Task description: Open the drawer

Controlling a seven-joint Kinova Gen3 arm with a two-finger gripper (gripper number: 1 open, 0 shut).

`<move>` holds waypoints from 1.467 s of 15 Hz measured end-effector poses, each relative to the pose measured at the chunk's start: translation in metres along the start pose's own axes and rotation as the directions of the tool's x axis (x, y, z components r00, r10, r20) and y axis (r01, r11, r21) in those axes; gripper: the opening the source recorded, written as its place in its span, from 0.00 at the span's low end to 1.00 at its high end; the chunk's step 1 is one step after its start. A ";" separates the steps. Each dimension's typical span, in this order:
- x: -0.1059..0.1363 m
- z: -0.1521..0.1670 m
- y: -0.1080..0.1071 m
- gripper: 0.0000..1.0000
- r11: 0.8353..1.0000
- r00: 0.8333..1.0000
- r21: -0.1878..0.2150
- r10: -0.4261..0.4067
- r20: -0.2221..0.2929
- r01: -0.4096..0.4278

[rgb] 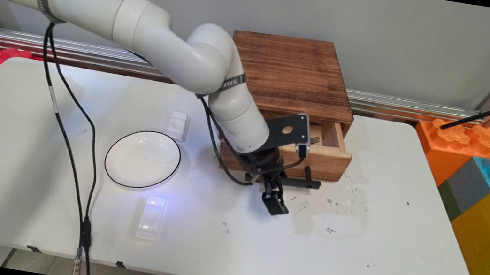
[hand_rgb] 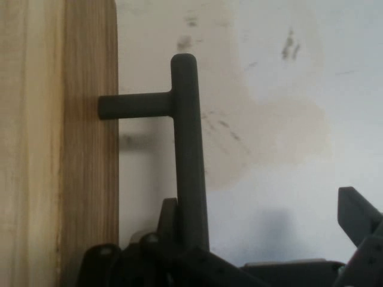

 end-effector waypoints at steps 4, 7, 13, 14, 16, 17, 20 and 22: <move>-0.001 -0.004 0.022 1.00 1.000 1.000 -0.021 -0.012 -0.007 0.011; -0.002 -0.006 0.038 1.00 0.999 1.000 -0.032 -0.022 -0.011 0.022; -0.005 -0.006 0.065 1.00 0.998 0.999 -0.046 -0.039 -0.013 0.038; -0.006 -0.006 0.068 1.00 0.998 0.999 -0.048 -0.040 -0.013 0.040; -0.008 -0.005 0.077 1.00 0.998 0.999 -0.053 -0.045 -0.012 0.044; -0.008 -0.004 0.082 1.00 0.997 0.999 -0.056 -0.046 -0.012 0.046; -0.009 -0.002 0.093 1.00 0.997 0.999 -0.065 -0.049 -0.015 0.048; -0.009 -0.002 0.101 1.00 0.996 0.999 -0.073 -0.051 -0.017 0.050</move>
